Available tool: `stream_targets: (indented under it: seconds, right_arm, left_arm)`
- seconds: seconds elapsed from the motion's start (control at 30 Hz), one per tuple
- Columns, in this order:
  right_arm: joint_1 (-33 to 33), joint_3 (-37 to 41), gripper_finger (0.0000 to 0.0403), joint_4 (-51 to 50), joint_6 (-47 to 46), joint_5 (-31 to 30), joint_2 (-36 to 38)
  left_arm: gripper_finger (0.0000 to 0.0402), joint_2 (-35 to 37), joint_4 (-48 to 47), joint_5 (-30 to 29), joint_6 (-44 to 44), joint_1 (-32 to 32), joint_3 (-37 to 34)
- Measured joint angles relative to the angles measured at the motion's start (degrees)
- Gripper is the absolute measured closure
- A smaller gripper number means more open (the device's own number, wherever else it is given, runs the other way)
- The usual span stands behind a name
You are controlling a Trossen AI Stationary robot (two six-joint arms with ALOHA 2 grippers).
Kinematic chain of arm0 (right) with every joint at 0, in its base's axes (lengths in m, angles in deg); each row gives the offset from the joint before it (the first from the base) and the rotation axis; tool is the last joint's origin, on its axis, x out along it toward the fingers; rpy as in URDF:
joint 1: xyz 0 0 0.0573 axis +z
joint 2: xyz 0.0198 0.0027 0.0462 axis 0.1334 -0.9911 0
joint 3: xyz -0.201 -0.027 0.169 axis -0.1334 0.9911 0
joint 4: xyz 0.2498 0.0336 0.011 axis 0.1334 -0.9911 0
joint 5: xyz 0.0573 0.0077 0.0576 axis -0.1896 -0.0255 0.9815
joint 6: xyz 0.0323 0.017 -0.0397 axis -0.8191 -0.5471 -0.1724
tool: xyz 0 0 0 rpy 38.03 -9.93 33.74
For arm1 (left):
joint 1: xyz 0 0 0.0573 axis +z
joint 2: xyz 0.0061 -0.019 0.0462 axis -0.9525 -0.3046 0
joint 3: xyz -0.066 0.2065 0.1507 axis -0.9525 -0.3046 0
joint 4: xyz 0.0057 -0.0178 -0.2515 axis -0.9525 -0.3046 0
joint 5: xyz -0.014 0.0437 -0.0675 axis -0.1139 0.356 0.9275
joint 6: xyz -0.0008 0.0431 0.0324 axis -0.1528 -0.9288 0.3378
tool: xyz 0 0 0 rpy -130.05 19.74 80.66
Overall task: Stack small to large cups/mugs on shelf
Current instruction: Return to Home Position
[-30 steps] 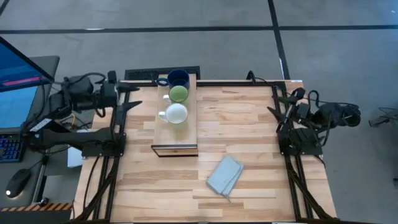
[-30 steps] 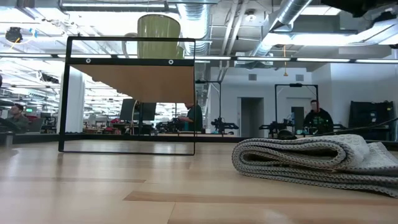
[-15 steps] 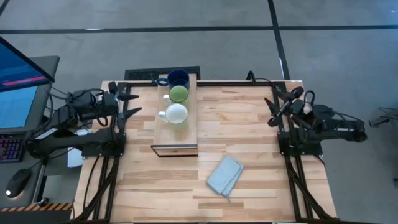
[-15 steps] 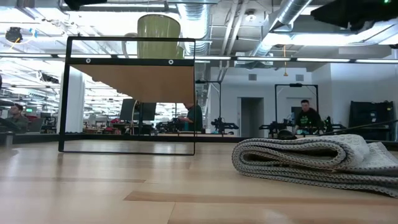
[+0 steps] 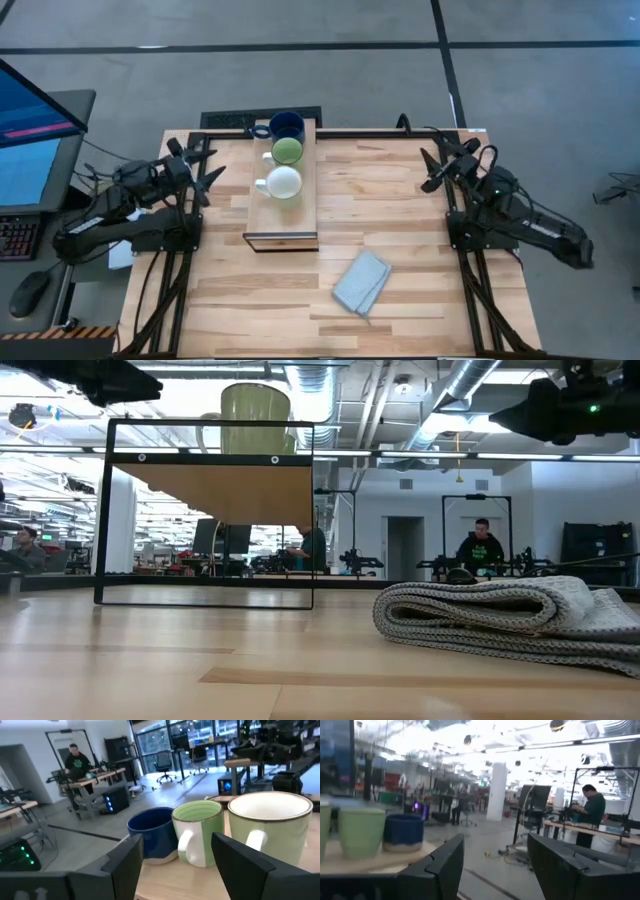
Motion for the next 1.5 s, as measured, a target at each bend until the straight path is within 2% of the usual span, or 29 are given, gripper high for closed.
stream_targets:
  seconds: [0.37, 0.47, 0.63, 0.8, 1.27, 1.5]
  right_arm:
    - [-11.25, 1.46, 0.0163, -0.84, -5.04, 15.0, -0.17]
    - [-12.73, 1.46, 0.0163, -0.9, -6.0, 16.78, -0.17]
    - [-13.52, 3.26, 0.0163, 1.66, -6.83, 17.96, -0.15]
    - [-13.52, 9.93, 0.0163, 12.16, -7.29, 18.44, 0.06]
    - [-15.67, 9.98, 0.0163, 9.09, -8.14, 18.52, 0.05]
    - [-15.66, 9.98, 0.0163, 8.59, -8.1, 18.52, 0.05]
  left_arm:
    - [0.0175, 9.0, 9.68, -2.89, 0.22, 0.0, -14.05]
    - [0.0175, 11.25, 10.72, -2.89, 0.74, -0.02, -17.46]
    - [0.0175, 10.87, 11.57, -4.29, 1.08, 0.0, -20.01]
    - [0.0175, 11.06, 11.71, -5.2, 1.21, 0.0, -21.07]
    - [0.0175, 11.04, 12.65, -5.94, 3.86, 0.0, -23.88]
    - [0.0175, 11.04, 16.52, -2.65, 3.16, 0.0, -23.88]
